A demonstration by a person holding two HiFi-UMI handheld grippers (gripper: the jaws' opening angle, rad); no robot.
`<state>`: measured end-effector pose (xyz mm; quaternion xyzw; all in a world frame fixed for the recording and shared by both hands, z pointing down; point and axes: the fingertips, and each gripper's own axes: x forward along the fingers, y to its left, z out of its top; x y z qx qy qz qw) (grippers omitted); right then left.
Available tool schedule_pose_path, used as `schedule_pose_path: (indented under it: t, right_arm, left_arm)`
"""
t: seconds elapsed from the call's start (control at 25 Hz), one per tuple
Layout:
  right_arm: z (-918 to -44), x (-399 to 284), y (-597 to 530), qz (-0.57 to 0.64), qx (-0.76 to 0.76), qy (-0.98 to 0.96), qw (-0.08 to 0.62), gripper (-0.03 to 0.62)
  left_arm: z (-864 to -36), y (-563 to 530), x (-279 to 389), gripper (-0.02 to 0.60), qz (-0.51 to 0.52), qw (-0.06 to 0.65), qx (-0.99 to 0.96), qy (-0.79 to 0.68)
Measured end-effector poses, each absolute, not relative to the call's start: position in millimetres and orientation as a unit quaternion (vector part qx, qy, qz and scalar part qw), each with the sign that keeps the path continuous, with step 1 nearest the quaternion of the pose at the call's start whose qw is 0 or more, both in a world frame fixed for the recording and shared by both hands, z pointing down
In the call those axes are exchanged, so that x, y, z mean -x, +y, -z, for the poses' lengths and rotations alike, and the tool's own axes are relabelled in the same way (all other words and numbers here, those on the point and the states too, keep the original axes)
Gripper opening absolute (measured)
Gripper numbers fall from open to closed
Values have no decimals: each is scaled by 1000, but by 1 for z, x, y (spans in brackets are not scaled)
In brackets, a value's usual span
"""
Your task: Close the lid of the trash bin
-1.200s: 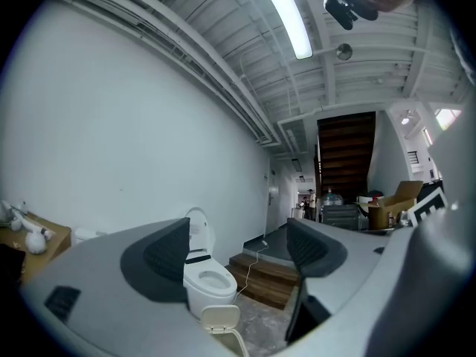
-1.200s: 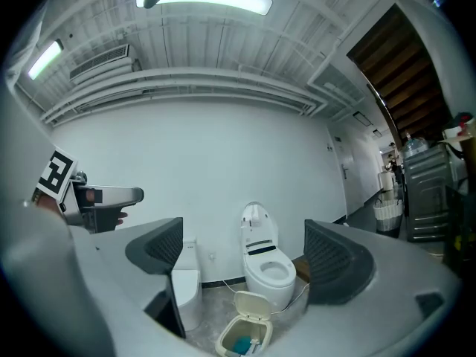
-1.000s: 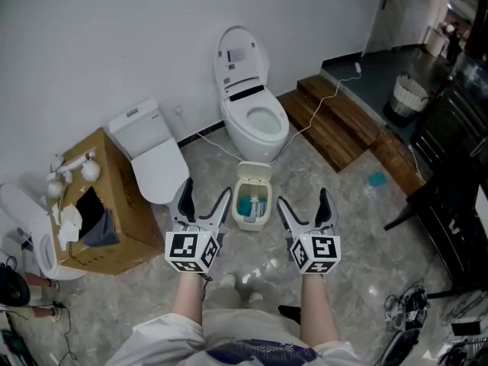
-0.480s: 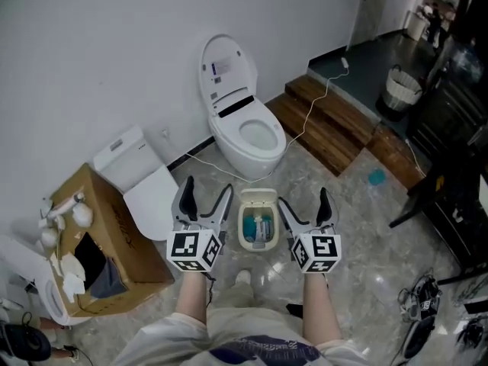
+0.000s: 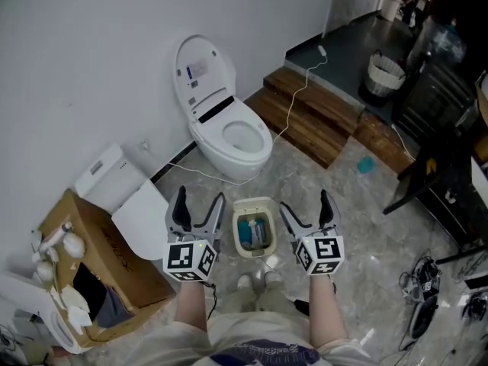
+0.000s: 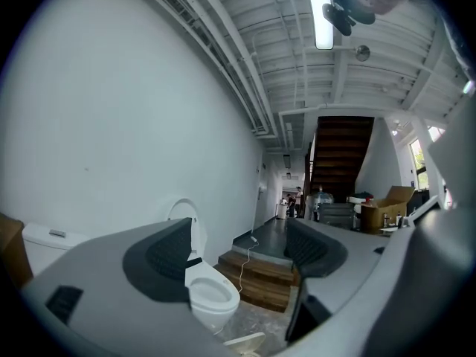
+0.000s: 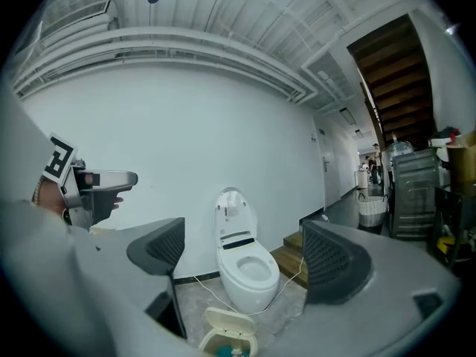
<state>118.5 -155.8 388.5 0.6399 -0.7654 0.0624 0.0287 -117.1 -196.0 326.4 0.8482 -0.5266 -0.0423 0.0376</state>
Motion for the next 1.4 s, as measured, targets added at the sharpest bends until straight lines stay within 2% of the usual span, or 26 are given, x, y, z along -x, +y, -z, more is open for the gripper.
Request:
schedule_pose_path:
  t: [0.2, 0.32, 0.6, 0.76, 0.92, 1.16, 1.4]
  right_arm:
    - [-407, -132, -175, -66, -618, -781, 61, 460]
    - [-425, -127, -190, -57, -578, -807, 103, 443]
    - [-501, -96, -230, -14, -430, -864, 261, 415]
    - [-568, -82, -243, 4, -324, -874, 362, 369]
    - [-633, -61, -249, 22, -203, -871, 447, 365]
    - [-713, -34, -264, -13, -104, -858, 503, 351]
    - [-772, -15, -278, -42, -66, -839, 539, 357]
  left_arm:
    - [-330, -205, 127, 388, 39, 35, -832, -552]
    - [-333, -206, 128, 388, 32, 35, -827, -560]
    - [-342, -212, 124, 388, 18, 40, -817, -575]
    - [-350, -215, 114, 388, 11, 46, -808, -587]
    - [-356, -218, 111, 388, 5, 46, -798, -601]
    - [-375, -222, 119, 388, -15, 58, -770, -635]
    - [-394, -225, 142, 388, -31, 61, -744, -665]
